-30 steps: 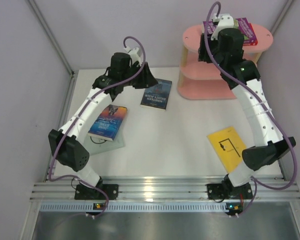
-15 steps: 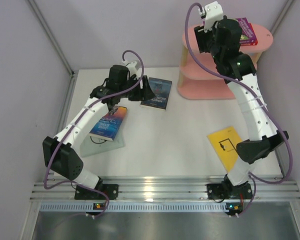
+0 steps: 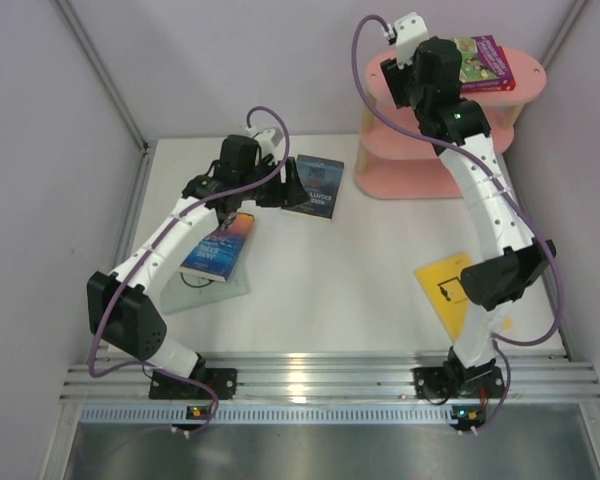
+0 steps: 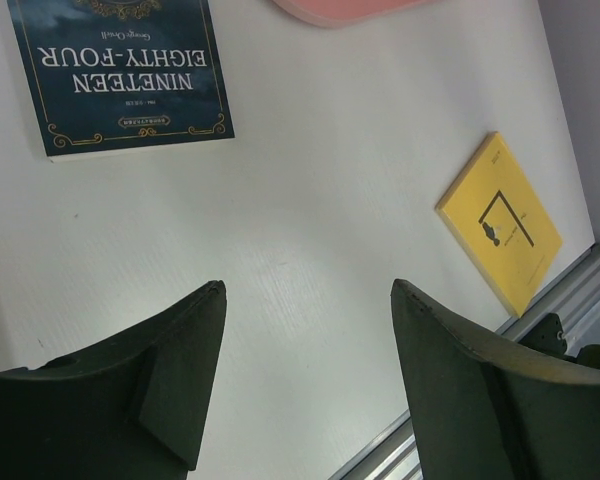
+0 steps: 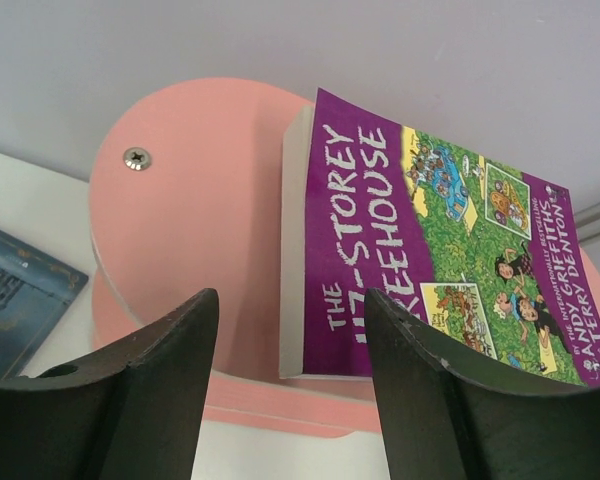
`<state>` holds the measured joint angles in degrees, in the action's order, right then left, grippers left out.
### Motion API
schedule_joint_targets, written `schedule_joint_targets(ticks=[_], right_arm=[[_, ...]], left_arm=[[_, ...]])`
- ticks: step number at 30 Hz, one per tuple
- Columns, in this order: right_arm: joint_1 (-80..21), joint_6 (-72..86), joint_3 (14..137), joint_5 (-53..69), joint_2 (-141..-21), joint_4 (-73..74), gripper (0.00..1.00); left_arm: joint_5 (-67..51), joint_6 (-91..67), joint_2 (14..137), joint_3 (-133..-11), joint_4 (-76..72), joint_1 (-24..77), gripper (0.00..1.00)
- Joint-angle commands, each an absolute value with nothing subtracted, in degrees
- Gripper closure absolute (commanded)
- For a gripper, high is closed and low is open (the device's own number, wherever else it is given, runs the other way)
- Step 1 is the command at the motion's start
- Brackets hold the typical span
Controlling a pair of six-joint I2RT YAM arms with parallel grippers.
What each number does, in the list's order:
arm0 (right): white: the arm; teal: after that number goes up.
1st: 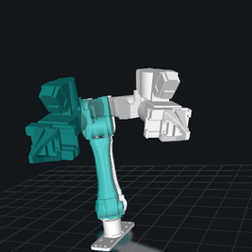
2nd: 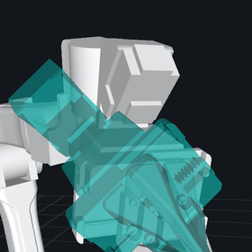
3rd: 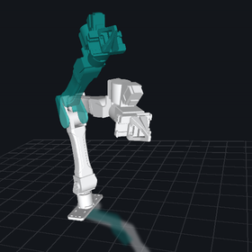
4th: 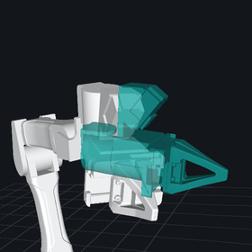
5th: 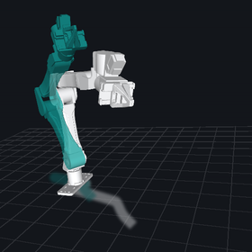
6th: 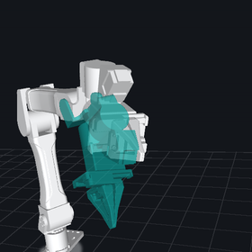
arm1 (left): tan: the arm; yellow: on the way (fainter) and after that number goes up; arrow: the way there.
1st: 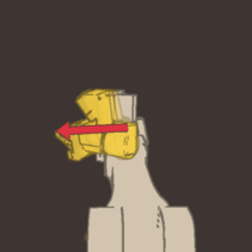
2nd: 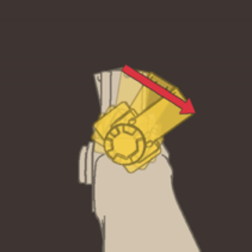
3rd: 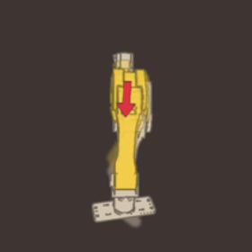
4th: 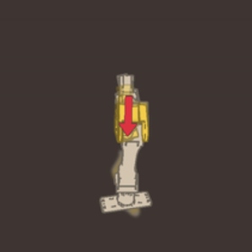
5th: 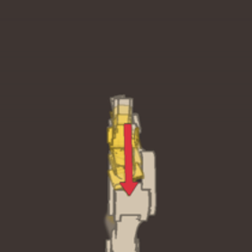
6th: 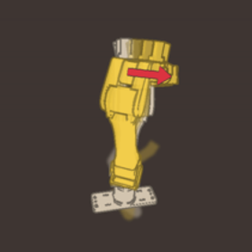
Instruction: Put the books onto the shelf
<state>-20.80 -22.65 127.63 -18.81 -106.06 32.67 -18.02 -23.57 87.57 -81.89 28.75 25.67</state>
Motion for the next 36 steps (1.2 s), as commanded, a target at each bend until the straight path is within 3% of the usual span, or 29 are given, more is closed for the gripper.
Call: schedule_joint_targets(ticks=[1, 15, 19, 36], right_arm=[[-19.9, -23.6, 130.3, -20.3, -106.1, 29.6, 0.41], [-17.1, -23.9, 130.4, -20.2, -107.9, 27.6, 0.48], [-16.5, -23.8, 130.4, -19.2, -108.1, 27.0, 0.55], [-14.8, -24.4, 130.4, -15.3, -109.8, 24.7, 0.57]], left_arm=[[-17.2, -22.5, 85.6, -81.7, 27.0, 25.8, 0.28], [-17.0, -22.5, 86.1, -81.5, 26.7, 25.8, 0.28], [-17.1, -22.6, 86.2, -81.6, 26.6, 25.8, 0.28], [-16.4, -22.1, 87.0, -82.1, 26.7, 25.8, 0.28]])
